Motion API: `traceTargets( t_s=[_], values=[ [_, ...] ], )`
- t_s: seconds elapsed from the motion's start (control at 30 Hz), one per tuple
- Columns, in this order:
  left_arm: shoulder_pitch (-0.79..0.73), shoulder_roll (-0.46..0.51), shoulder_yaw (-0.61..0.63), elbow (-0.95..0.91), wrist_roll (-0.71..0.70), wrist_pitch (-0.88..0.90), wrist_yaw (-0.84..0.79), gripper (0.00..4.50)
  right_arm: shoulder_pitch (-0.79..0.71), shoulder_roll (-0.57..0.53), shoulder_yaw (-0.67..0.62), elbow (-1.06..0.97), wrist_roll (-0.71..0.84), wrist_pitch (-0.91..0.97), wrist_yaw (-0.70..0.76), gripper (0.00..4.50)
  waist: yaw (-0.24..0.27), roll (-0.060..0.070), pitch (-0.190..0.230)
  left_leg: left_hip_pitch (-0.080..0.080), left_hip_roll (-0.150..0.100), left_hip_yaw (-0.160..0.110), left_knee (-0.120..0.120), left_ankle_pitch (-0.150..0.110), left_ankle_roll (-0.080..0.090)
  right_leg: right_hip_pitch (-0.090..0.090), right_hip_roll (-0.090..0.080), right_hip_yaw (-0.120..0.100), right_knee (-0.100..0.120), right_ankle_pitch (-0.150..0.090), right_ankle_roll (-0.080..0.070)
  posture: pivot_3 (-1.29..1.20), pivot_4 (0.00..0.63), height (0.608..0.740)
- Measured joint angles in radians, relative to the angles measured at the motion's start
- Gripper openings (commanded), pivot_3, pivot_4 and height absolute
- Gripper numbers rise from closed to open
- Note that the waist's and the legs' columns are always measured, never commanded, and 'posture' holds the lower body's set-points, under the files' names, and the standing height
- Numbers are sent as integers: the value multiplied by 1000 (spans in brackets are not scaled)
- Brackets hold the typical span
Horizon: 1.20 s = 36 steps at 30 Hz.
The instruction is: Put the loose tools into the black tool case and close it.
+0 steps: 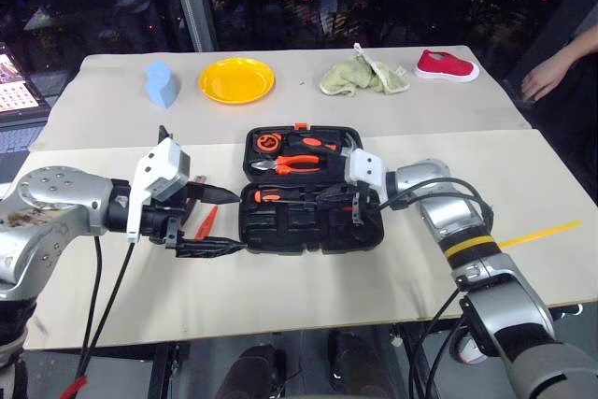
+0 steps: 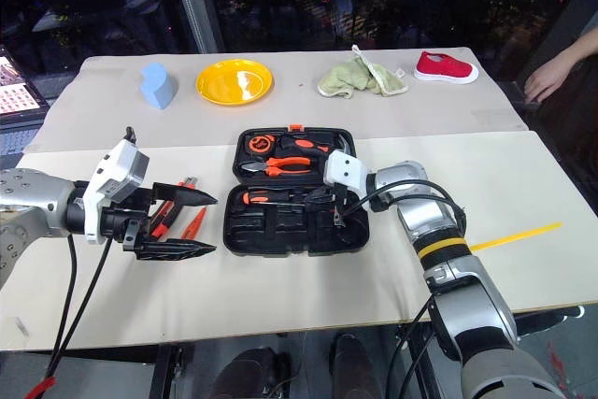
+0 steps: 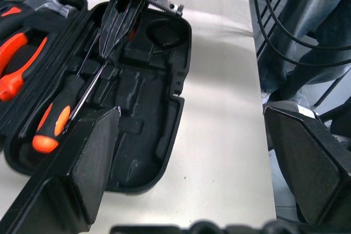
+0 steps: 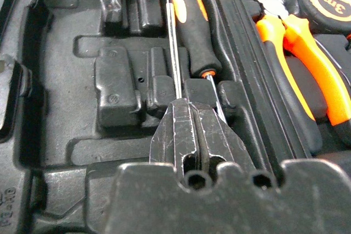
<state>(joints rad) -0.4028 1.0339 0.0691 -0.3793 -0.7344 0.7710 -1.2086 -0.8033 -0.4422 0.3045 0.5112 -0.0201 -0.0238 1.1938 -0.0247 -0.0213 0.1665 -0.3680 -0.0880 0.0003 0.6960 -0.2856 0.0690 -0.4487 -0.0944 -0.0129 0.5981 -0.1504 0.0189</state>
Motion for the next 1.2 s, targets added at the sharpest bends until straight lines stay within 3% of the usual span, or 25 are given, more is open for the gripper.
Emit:
traceTargets(
  t_s=[0.13,0.27,0.37,0.9,1.03,1.2],
  values=[
    [-21,-12,-20,12,15,-4,-4,4500,-23,12,26,14,-41,-2,-19,29,-9,-1,-1,2,0,0,0,0,0,2,0,0,0,0,0,0,150,740],
    [-25,-21,-29,18,22,-4,-7,4500,-54,26,63,51,-81,-2,-47,29,-17,-1,-2,18,1,0,-2,-3,-4,18,0,0,-2,-1,0,0,150,740],
    [-26,-25,-35,22,26,-5,-13,4500,-57,24,76,59,-108,-1,-46,29,-16,-1,-2,32,2,-1,-2,-9,5,29,0,0,-2,-5,8,0,150,740],
    [-105,-82,-113,117,93,-75,-69,4500,-30,-2,71,-66,-120,103,-30,29,-3,-2,-4,29,2,-2,-3,-6,-1,25,0,0,-3,-2,2,0,150,740],
    [-116,-92,-119,133,109,-83,-72,4500,0,-5,20,-147,-62,222,-16,29,4,-2,-4,18,2,-2,-3,-5,-1,18,0,1,-3,-2,2,0,150,740],
    [-99,-108,-116,144,139,-96,-42,4500,57,-50,-239,-536,230,614,-52,29,17,0,-2,-24,0,-3,4,2,4,-24,-1,-1,13,0,-1,0,150,740]
  ],
)
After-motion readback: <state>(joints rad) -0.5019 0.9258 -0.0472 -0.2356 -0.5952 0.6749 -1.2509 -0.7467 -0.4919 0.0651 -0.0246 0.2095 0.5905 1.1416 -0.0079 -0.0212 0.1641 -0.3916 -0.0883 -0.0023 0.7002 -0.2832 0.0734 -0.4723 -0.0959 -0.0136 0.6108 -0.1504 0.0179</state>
